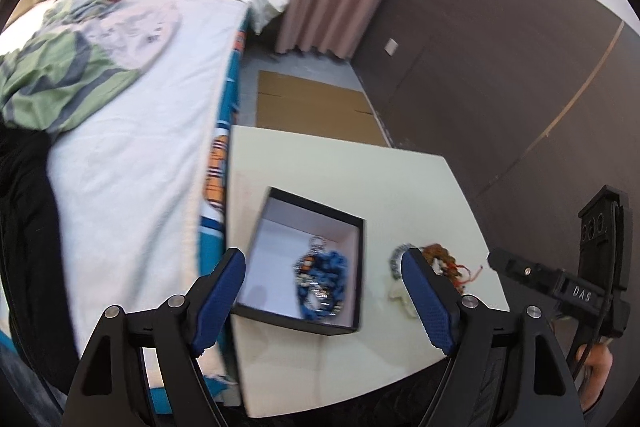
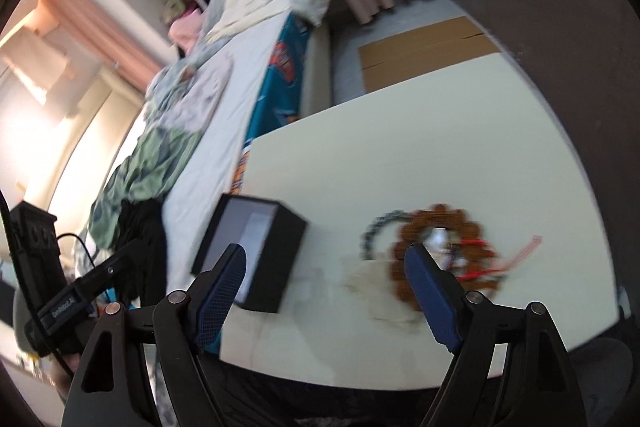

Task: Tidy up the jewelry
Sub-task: 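Grasp the white mesh pouch with the left tool while the right tool moves to the brown bead bracelet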

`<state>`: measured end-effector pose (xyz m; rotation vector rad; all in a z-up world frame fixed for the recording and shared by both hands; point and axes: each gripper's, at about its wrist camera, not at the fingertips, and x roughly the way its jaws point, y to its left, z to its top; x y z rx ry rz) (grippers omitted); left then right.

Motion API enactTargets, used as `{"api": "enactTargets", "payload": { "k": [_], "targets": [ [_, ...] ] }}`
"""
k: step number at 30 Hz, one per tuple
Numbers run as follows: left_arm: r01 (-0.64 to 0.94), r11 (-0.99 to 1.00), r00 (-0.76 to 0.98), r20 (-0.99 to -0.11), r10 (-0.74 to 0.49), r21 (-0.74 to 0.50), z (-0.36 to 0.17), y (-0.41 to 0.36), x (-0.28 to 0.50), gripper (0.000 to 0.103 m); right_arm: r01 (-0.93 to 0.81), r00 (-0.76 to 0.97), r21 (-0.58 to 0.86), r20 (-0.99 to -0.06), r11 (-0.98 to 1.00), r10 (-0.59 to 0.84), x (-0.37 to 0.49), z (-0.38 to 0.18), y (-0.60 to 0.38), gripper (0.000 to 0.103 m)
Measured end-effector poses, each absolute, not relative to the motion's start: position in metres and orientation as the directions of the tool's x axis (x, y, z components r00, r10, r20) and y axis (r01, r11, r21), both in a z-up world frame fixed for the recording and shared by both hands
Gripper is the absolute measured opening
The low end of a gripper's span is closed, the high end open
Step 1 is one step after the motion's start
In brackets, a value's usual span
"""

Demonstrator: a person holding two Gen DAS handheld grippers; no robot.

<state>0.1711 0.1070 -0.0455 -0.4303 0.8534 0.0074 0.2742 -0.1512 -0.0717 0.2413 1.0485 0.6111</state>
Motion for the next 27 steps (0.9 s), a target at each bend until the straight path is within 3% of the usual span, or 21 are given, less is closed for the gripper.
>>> {"api": "enactTargets", "payload": {
  "k": [13, 16, 22, 27],
  "targets": [
    [-0.017, 0.953, 0.572, -0.784, -0.240, -0.304, -0.060, 0.022, 0.208, 0.081, -0.235, 0.412, 0.490, -0.732, 0.839, 0.543, 0.278, -0.087, -0.231, 0.082],
    [0.011, 0.960, 0.530, -0.813, -0.242, -0.279, -0.070, 0.004, 0.217, 0.073, -0.216, 0.412, 0.502, -0.731, 0.838, 0.544, 0.280, -0.095, -0.244, 0.082],
    [0.044, 0.968, 0.479, -0.845, -0.237, -0.246, -0.089, -0.023, 0.232, 0.070, -0.184, 0.410, 0.524, -0.728, 0.832, 0.549, 0.283, -0.106, -0.265, 0.082],
    [0.063, 0.976, 0.417, -0.883, -0.215, -0.207, -0.114, -0.041, 0.247, 0.061, -0.164, 0.389, 0.552, -0.726, 0.818, 0.568, 0.284, -0.118, -0.277, 0.082]
  ]
}}
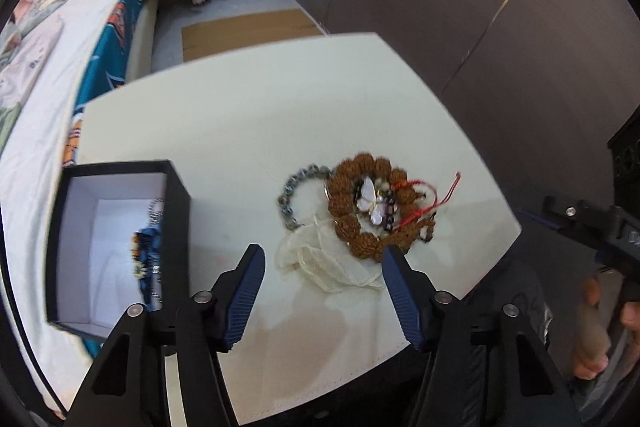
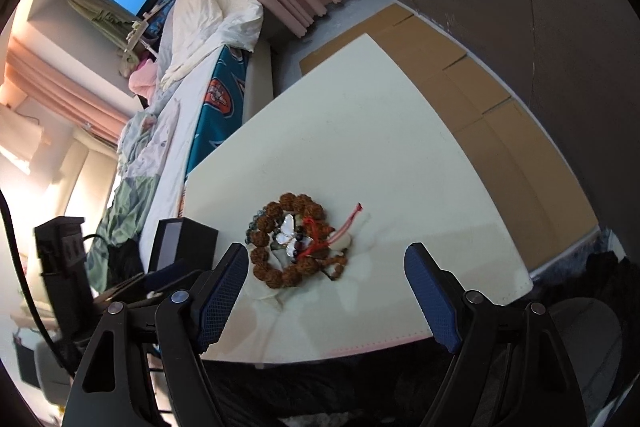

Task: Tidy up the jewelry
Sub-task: 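Grasp the white mesh pouch with the left tool while the right tool moves to the brown bead bracelet, then drop the white pouch into the box with the left tool while the right tool grasps the brown bead bracelet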

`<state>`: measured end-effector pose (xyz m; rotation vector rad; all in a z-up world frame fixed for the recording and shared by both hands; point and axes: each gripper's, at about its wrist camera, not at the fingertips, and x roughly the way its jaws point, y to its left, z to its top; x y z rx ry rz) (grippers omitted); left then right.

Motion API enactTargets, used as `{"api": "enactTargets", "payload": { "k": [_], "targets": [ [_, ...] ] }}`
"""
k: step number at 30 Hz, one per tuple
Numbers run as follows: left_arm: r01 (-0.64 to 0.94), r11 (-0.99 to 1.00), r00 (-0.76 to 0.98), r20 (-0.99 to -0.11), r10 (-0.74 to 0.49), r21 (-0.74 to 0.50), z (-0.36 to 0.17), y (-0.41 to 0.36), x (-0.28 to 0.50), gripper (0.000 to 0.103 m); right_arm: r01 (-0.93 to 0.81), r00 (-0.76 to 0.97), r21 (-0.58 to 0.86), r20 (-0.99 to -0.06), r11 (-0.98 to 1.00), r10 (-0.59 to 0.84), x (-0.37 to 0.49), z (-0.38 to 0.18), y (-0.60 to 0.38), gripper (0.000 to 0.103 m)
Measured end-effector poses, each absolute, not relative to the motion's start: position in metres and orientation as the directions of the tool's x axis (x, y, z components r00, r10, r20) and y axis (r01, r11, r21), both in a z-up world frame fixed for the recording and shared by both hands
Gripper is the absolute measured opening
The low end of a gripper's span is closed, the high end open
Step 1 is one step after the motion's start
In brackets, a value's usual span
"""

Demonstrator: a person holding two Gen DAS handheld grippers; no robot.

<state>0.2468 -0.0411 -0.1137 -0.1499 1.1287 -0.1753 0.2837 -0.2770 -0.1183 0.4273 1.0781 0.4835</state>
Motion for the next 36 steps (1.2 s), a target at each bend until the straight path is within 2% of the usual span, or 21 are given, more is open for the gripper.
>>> {"api": "enactTargets", "payload": {
  "k": [3, 5, 7, 9, 10, 11, 12, 17, 28, 30, 32, 36],
  "targets": [
    [0.067, 0.981, 0.390, -0.900, -0.193, -0.181, -0.128, -0.049, 0.252, 0.056, -0.168, 0.363, 0.567, -0.725, 0.806, 0.585, 0.282, -0.126, -0.277, 0.079],
    [0.067, 0.982, 0.369, -0.910, -0.190, -0.178, -0.137, -0.051, 0.255, 0.051, -0.168, 0.333, 0.583, -0.725, 0.795, 0.603, 0.282, -0.133, -0.273, 0.069],
    [0.054, 0.984, 0.343, -0.922, -0.180, -0.172, -0.149, -0.051, 0.260, 0.046, -0.171, 0.309, 0.586, -0.732, 0.792, 0.608, 0.282, -0.140, -0.268, 0.065],
    [0.051, 0.982, 0.327, -0.926, -0.190, -0.184, -0.156, -0.050, 0.261, 0.029, -0.183, 0.296, 0.579, -0.738, 0.794, 0.606, 0.281, -0.142, -0.260, 0.061],
    [0.051, 0.980, 0.323, -0.925, -0.201, -0.195, -0.158, -0.049, 0.261, 0.024, -0.193, 0.292, 0.574, -0.740, 0.795, 0.606, 0.280, -0.142, -0.256, 0.060],
    [0.049, 0.978, 0.321, -0.924, -0.209, -0.204, -0.160, -0.048, 0.260, 0.011, -0.207, 0.287, 0.572, -0.740, 0.794, 0.608, 0.279, -0.142, -0.252, 0.060],
    [0.046, 0.976, 0.323, -0.921, -0.216, -0.213, -0.160, -0.047, 0.260, 0.001, -0.222, 0.282, 0.572, -0.737, 0.789, 0.614, 0.279, -0.140, -0.247, 0.060],
    [0.055, 0.968, 0.396, -0.884, -0.246, -0.245, -0.139, -0.036, 0.250, 0.001, -0.297, 0.267, 0.561, -0.728, 0.773, 0.631, 0.283, -0.130, -0.220, 0.060],
    [-0.027, 0.969, 0.539, -0.821, -0.191, -0.244, -0.074, 0.019, 0.222, 0.001, -0.358, 0.211, 0.507, -0.774, 0.784, 0.597, 0.304, -0.145, -0.165, 0.055],
    [-0.043, 0.969, 0.555, -0.812, -0.181, -0.245, -0.067, 0.026, 0.217, 0.001, -0.365, 0.209, 0.479, -0.794, 0.799, 0.571, 0.306, -0.149, -0.157, 0.053],
    [-0.057, 0.967, 0.567, -0.805, -0.174, -0.249, -0.062, 0.035, 0.212, 0.001, -0.370, 0.207, 0.455, -0.809, 0.810, 0.550, 0.307, -0.153, -0.150, 0.046],
    [-0.079, 0.959, 0.586, -0.791, -0.176, -0.273, -0.053, 0.052, 0.203, 0.001, -0.388, 0.205, 0.393, -0.845, 0.834, 0.494, 0.309, -0.159, -0.135, 0.044]
  ]
}}
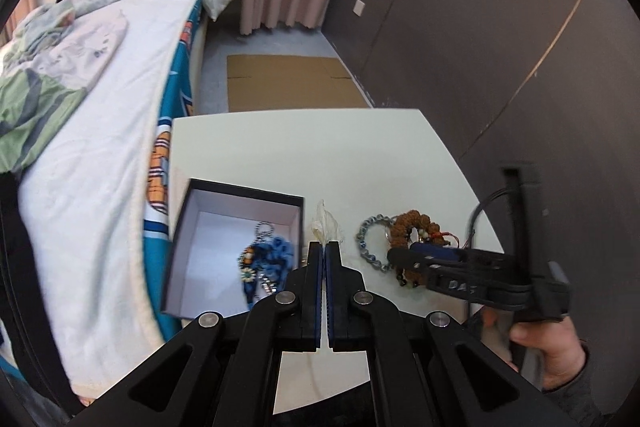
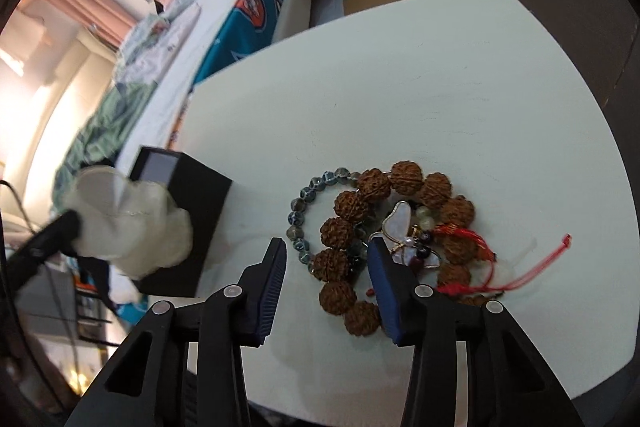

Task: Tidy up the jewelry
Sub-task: 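Drop the white pouch into the box with the left tool while the right tool grasps the brown bead bracelet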

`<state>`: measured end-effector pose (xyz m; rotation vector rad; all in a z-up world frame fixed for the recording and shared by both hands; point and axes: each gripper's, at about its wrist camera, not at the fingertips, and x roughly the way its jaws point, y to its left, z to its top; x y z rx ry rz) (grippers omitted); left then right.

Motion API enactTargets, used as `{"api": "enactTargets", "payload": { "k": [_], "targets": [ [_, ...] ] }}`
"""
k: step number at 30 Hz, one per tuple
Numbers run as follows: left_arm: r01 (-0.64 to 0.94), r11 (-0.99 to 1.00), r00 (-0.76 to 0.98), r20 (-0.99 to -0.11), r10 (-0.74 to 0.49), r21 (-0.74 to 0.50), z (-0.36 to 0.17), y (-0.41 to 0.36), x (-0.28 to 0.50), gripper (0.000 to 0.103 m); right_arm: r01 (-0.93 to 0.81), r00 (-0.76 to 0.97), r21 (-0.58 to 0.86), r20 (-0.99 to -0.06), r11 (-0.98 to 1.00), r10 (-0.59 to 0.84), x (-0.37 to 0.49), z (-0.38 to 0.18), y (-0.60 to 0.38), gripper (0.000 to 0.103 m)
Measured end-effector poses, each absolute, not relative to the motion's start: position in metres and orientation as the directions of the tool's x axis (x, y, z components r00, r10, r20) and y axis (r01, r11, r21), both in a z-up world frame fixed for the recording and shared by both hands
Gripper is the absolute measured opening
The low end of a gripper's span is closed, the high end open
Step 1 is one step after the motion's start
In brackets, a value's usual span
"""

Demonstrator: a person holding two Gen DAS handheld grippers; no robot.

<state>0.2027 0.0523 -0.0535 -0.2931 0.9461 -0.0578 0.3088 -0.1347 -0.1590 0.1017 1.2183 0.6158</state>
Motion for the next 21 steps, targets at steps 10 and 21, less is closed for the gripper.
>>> {"api": "enactTargets", "payload": {
  "k": [10, 21],
  "targets": [
    [-0.114, 0.947, 0.628, -0.761, -0.165, -0.299, -0.042, 0.079, 0.190, 0.001, -0.390, 0.280, 0.359, -0.831, 0.848, 0.480, 0.303, -0.140, -0.143, 0.020],
    [-0.153, 0.937, 0.646, -0.750, -0.144, -0.313, -0.041, 0.099, 0.193, 0.001, -0.381, 0.388, 0.431, -0.729, 0.818, 0.564, 0.297, -0.069, -0.179, 0.020]
  ]
}}
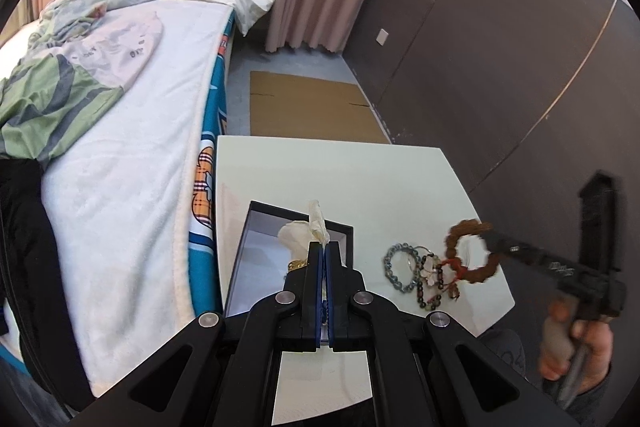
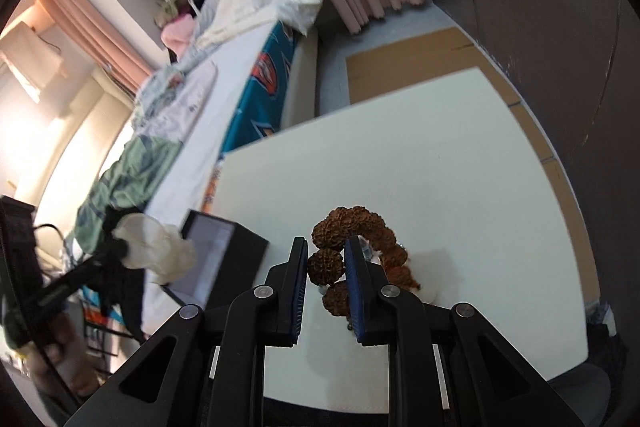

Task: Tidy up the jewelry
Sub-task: 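Drop the white pouch into the box with the left tool while the right tool grasps the brown bead bracelet, then carry the brown bead bracelet into the box with the right tool and open it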

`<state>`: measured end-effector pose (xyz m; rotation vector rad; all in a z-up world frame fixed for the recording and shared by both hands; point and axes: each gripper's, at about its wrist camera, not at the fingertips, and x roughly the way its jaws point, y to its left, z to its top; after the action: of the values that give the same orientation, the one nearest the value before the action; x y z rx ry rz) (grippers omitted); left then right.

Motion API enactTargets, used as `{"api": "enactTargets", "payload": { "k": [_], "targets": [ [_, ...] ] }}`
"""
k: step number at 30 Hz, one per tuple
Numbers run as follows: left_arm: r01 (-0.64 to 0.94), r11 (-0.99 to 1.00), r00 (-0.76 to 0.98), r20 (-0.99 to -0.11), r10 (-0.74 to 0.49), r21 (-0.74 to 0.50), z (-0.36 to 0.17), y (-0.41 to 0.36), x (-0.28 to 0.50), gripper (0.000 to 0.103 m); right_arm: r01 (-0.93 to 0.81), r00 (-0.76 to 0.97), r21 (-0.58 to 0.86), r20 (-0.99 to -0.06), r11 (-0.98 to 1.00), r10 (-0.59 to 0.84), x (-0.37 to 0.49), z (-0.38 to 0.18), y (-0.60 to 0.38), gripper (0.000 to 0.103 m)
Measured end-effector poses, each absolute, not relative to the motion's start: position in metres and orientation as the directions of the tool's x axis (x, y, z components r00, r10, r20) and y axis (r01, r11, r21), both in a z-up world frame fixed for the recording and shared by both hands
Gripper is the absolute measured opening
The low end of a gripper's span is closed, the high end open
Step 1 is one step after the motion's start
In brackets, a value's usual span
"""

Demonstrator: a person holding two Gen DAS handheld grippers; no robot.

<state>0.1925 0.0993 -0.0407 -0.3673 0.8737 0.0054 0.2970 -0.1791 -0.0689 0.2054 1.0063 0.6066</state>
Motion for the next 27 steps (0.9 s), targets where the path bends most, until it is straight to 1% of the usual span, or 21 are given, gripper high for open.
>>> {"api": "enactTargets", "payload": {
  "k": [7, 11, 13, 14, 15, 16, 17, 18, 27],
  "targets": [
    [-0.165, 0.931, 0.633, -0.759, -0.154, -0.327, -0.055, 0.093, 0.213, 0.001, -0.424, 0.418, 0.430, -0.688, 0.797, 0.594, 0.281, -0.033, -0.174, 0.020],
    [-0.175, 0.913, 0.614, -0.766, -0.192, -0.369, -0.065, 0.093, 0.223, 0.003, -0.442, 0.421, 0.422, -0.682, 0.792, 0.599, 0.276, -0.023, -0.171, 0.020],
    [-0.177, 0.905, 0.588, -0.779, -0.218, -0.387, -0.069, 0.093, 0.226, 0.010, -0.449, 0.416, 0.421, -0.682, 0.788, 0.602, 0.274, -0.021, -0.167, 0.020],
    [-0.172, 0.906, 0.585, -0.781, -0.221, -0.386, -0.069, 0.092, 0.224, 0.022, -0.454, 0.413, 0.421, -0.681, 0.785, 0.604, 0.273, -0.020, -0.165, 0.020],
    [-0.168, 0.910, 0.588, -0.779, -0.216, -0.379, -0.068, 0.092, 0.221, 0.042, -0.459, 0.410, 0.423, -0.680, 0.781, 0.609, 0.273, -0.020, -0.164, 0.020],
    [-0.169, 0.913, 0.594, -0.778, -0.206, -0.371, -0.066, 0.093, 0.219, 0.054, -0.463, 0.406, 0.426, -0.678, 0.777, 0.613, 0.273, -0.020, -0.162, 0.020],
    [-0.173, 0.916, 0.606, -0.773, -0.191, -0.361, -0.064, 0.095, 0.214, 0.072, -0.467, 0.401, 0.430, -0.676, 0.773, 0.618, 0.273, -0.020, -0.159, 0.020],
    [-0.180, 0.917, 0.625, -0.761, -0.173, -0.356, -0.060, 0.098, 0.208, 0.078, -0.473, 0.395, 0.434, -0.674, 0.767, 0.624, 0.273, -0.020, -0.155, 0.020],
    [-0.231, 0.905, 0.642, -0.755, -0.135, -0.358, -0.049, 0.133, 0.178, 0.078, -0.534, 0.336, 0.460, -0.654, 0.709, 0.677, 0.266, -0.017, -0.109, 0.020]
  ]
}}
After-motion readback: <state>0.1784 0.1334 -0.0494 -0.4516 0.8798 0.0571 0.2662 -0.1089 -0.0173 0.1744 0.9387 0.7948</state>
